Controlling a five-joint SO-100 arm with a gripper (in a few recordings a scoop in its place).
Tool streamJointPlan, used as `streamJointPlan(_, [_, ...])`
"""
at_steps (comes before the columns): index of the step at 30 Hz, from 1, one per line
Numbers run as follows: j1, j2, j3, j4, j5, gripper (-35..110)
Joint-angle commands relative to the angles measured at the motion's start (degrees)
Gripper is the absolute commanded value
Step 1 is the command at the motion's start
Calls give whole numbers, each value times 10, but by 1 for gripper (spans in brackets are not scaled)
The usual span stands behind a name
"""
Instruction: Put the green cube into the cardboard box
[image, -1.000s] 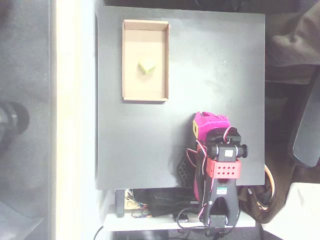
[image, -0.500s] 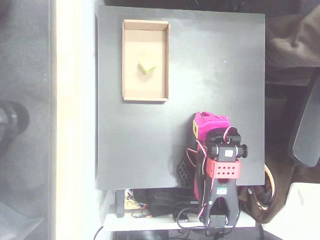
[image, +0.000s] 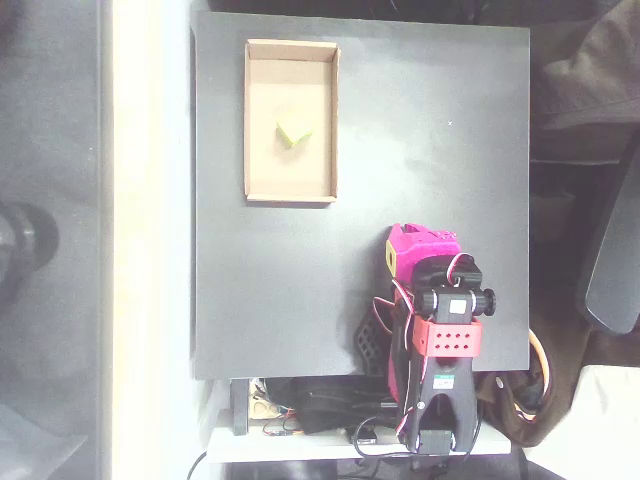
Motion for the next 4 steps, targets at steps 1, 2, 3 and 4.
streamJointPlan(1, [-3,5,6,22,3,3])
streamJointPlan(2, [-3,5,6,22,3,3])
streamJointPlan(3, [-3,5,6,22,3,3])
streamJointPlan(4, [-3,5,6,22,3,3])
